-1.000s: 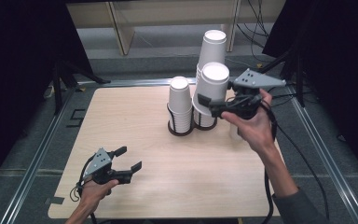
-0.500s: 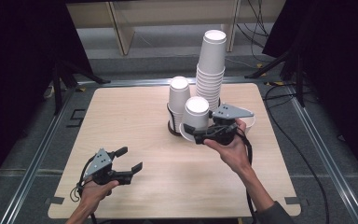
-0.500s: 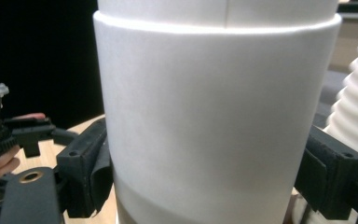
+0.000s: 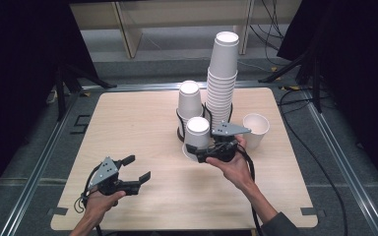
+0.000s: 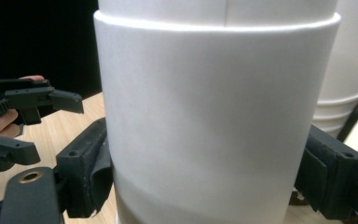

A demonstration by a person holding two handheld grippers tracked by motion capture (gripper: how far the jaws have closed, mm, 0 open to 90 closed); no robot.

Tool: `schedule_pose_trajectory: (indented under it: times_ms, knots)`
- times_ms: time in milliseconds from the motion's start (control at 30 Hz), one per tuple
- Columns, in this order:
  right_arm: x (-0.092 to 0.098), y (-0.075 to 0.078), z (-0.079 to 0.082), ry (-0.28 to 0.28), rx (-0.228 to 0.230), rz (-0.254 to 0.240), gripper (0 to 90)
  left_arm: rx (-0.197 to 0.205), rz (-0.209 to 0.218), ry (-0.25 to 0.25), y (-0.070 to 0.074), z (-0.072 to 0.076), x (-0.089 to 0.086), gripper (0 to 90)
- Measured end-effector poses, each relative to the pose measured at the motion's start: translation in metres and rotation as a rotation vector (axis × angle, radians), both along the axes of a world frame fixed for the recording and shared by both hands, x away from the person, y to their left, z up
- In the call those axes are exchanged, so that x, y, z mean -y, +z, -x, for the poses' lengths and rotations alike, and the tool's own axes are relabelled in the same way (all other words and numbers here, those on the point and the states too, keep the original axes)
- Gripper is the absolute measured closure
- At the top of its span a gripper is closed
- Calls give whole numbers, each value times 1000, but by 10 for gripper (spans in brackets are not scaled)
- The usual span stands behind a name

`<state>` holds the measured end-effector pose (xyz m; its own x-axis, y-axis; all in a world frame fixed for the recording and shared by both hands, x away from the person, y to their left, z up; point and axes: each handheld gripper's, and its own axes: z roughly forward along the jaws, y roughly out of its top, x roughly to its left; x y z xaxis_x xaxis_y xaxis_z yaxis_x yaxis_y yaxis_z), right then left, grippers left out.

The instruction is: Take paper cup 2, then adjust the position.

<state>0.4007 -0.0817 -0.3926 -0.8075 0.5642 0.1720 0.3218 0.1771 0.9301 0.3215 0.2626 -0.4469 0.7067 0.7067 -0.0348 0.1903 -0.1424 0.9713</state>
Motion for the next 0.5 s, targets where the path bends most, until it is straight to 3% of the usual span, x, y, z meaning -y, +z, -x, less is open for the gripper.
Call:
schedule_pose_trajectory:
  times_ms: [33, 67, 200, 367, 400, 433, 500]
  knots:
    - [-1, -2, 0, 2, 10, -1, 172, 4, -8, -2, 0, 0, 0, 146]
    - [-3, -3, 0, 7, 3, -5, 172, 9, 23, -11, -1, 0, 2, 146]
    - [-9, -5, 2, 23, 8, 3, 171, 0, 1, -13, -1, 2, 2, 146]
    - [-23, -7, 6, 48, -15, -13, 171, -6, 20, -37, -1, 3, 4, 146]
    - [-25, -8, 5, 60, -1, -16, 171, -6, 19, -48, -1, 3, 5, 146]
    - [-28, -9, 6, 75, -19, -21, 171, -12, 24, -55, -1, 4, 6, 146]
    - [-33, -10, 6, 81, 14, -23, 171, -9, 55, -78, -3, 3, 9, 146]
